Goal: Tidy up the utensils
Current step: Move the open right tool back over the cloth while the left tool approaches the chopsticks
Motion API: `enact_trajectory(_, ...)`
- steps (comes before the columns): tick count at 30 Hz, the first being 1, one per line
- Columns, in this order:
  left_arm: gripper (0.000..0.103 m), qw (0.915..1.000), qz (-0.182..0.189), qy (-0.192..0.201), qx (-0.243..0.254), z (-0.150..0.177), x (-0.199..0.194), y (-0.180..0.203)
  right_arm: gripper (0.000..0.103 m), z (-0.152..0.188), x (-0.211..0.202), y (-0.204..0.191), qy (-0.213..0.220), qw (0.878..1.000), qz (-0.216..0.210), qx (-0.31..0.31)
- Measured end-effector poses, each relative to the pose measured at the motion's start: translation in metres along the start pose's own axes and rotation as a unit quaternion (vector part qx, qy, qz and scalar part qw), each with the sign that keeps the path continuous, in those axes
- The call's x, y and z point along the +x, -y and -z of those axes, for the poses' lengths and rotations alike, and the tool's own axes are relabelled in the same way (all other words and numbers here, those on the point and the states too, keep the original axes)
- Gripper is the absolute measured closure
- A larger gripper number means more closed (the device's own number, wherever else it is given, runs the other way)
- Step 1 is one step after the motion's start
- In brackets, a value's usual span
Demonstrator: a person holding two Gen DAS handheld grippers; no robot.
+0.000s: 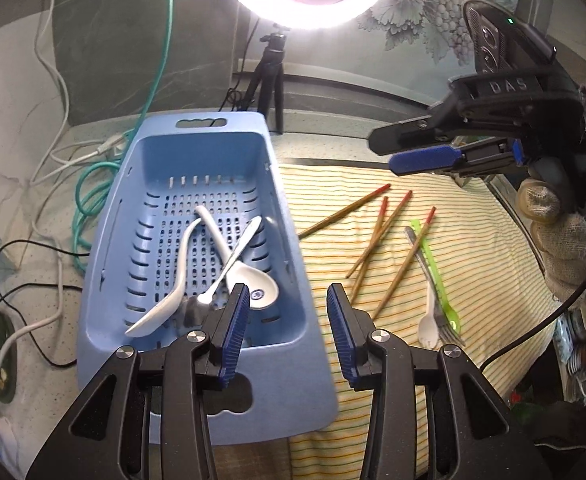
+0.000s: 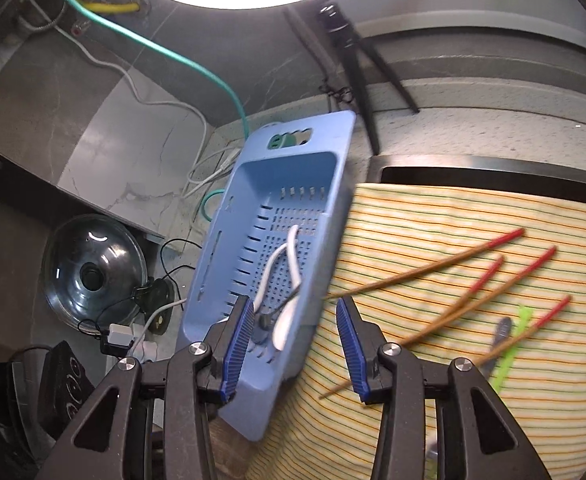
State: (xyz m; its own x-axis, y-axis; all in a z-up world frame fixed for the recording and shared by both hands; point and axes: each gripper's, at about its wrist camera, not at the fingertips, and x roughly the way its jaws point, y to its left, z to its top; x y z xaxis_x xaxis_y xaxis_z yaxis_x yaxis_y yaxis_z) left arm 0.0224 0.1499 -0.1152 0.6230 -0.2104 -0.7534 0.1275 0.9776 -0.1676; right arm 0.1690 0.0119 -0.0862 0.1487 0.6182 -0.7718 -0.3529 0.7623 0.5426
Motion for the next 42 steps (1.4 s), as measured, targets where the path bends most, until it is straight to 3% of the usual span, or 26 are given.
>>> enact_trajectory(5, 0.064, 0.9999, 0.011, -0.001, 0.003, -0.001, 0.000, 0.019, 0.063, 0.015, -0.036, 0.031, 0.023, 0.999, 0.023, -0.011)
enact_trajectory(11, 0.064, 0.9998, 0.016, -0.014, 0.002, 0.001, 0.007, 0.046, 0.063, 0.034, -0.070, 0.083, 0.052, 0.998, 0.024, 0.016)
enact_trajectory(17, 0.064, 0.9994, 0.016, -0.030, 0.004, 0.001, 0.023, 0.075, 0.063, 0.042, -0.082, 0.122, 0.041, 0.998, 0.034, 0.021)
enact_trajectory(27, 0.064, 0.9986, 0.013, -0.050, 0.012, -0.012, 0.052, 0.112, 0.063, 0.040, -0.067, 0.176, -0.018, 0.995, -0.007, 0.099)
enact_trajectory(32, 0.070, 0.9956, 0.008, -0.078, 0.052, -0.031, 0.075, 0.115, 0.069, 0.039, -0.046, 0.184, -0.035, 0.991, -0.010, 0.127)
enact_trajectory(42, 0.073, 0.9843, 0.016, -0.123, 0.125, -0.077, 0.114, 0.090, 0.073, 0.027, -0.022, 0.168, -0.011, 0.984, -0.033, 0.174)
